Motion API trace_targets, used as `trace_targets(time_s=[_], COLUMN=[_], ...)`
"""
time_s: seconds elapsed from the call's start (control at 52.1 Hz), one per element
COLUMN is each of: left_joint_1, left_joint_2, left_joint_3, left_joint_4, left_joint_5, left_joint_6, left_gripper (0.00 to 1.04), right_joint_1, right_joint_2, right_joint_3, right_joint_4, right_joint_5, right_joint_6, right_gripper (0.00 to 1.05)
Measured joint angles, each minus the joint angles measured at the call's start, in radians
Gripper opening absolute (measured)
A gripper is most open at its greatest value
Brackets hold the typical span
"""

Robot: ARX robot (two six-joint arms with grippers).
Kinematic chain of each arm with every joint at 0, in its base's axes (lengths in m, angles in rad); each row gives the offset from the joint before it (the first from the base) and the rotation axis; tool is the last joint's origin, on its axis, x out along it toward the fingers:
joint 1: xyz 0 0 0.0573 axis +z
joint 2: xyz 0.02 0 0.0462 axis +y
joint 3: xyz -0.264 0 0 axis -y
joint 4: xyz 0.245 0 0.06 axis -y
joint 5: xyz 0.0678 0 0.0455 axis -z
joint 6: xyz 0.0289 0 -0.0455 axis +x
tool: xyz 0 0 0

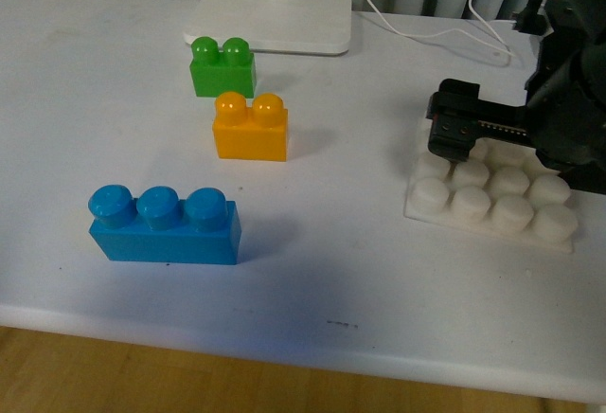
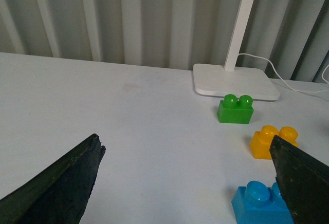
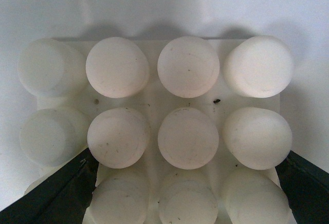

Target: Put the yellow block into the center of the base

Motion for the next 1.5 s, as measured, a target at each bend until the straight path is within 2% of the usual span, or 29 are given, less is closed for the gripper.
trace_targets(time_s=[0.403,0.806,1.247,1.497], left_joint_1=[0.000,0.000,0.000,0.000], left_joint_2=[0.000,0.000,0.000,0.000], left_joint_3=[0.000,0.000,0.000,0.000], left_joint_4=[0.000,0.000,0.000,0.000], left_joint_5=[0.000,0.000,0.000,0.000], left_joint_6=[0.000,0.000,0.000,0.000], left_gripper=[0.98,0.98,0.98,0.98], right_joint_1=[0.076,0.088,0.021,-0.058], right_joint_2=[0.031,0.034,-0.156,-0.373], right_joint_3=[0.064,0.076,0.015,-0.056], right_joint_4=[-0.048,-0.057,-0.055,-0.009], right_joint_5=[0.004,0.014,-0.016,-0.087], right_joint_6=[0.021,0.035,-0.020,-0.107], right_gripper=[0.96,0.96,0.96,0.96])
